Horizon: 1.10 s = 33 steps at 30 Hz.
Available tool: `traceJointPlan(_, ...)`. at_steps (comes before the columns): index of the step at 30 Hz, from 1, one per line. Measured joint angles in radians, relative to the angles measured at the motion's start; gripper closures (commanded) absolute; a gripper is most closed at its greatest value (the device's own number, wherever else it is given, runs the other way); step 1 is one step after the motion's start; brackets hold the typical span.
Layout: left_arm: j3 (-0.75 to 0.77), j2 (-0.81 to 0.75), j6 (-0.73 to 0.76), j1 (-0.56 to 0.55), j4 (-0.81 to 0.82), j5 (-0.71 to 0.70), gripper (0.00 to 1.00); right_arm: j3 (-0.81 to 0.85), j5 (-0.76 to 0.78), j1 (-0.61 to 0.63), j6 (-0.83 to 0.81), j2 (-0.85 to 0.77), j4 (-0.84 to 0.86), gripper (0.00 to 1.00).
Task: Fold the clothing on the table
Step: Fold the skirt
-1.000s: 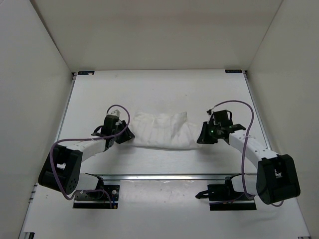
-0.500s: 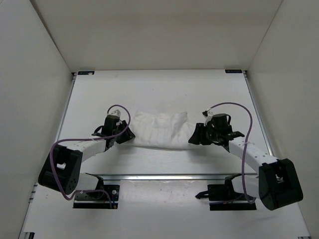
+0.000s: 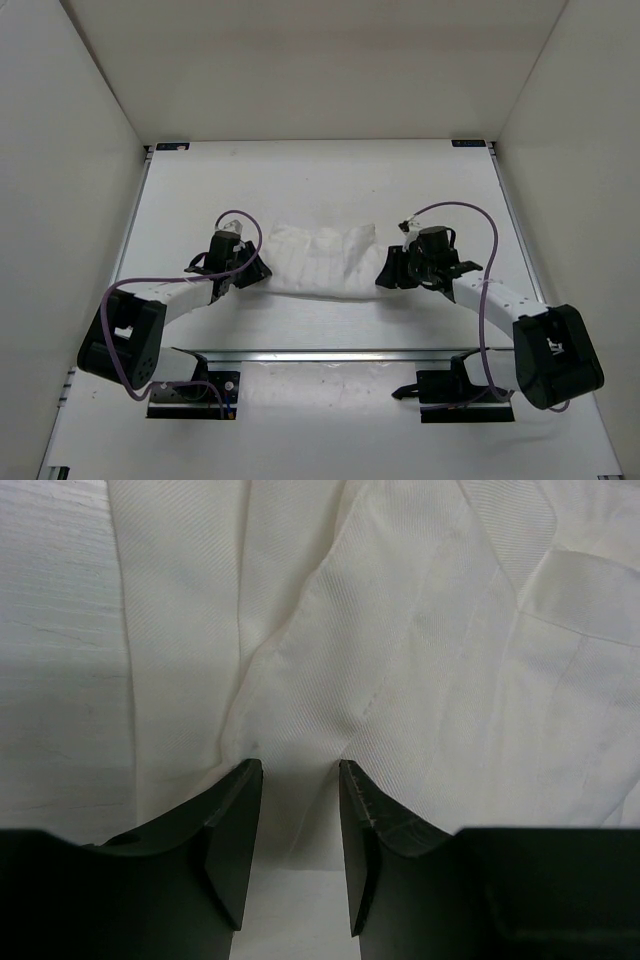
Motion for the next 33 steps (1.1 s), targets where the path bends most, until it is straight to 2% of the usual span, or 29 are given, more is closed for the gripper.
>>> traceJointPlan(5, 0.0, 0.01, -0.001, 0.0, 0.019, 0.004, 0.52, 0.0, 0.003, -0.007, -0.018, -0.047, 0.049, 0.61)
traceJointPlan(11, 0.002, 0.016, -0.002, -0.002, 0.026, 0.007, 0.52, 0.02, 0.005, -0.012, -0.036, 0.031, 0.074, 0.62)
traceJointPlan(16, 0.003, 0.016, -0.003, -0.002, 0.026, 0.008, 0.51, 0.076, 0.09, 0.015, -0.047, 0.063, -0.005, 0.61)
traceJointPlan(21, 0.003, 0.017, -0.003, -0.002, 0.026, 0.01, 0.52, 0.098, 0.149, 0.024, -0.069, 0.01, -0.024, 0.6)
traceJointPlan(26, 0.004, 0.021, -0.003, -0.002, 0.03, 0.013, 0.51, 0.096, 0.102, -0.017, -0.077, 0.01, 0.032, 0.58)
traceJointPlan(30, 0.004, 0.022, -0.003, -0.002, 0.033, 0.014, 0.52, 0.096, 0.041, -0.034, -0.076, 0.095, 0.062, 0.6)
traceJointPlan(31, 0.004, 0.022, -0.003, -0.002, 0.033, 0.014, 0.52, 0.096, 0.024, -0.035, -0.073, 0.116, 0.063, 0.63)
traceJointPlan(32, 0.004, 0.022, -0.003, -0.002, 0.033, 0.014, 0.52, 0.096, 0.004, -0.037, -0.07, 0.131, 0.062, 0.74)
traceJointPlan(33, 0.004, 0.022, -0.003, -0.002, 0.034, 0.015, 0.52, 0.093, -0.021, -0.042, -0.061, 0.145, 0.063, 0.92)
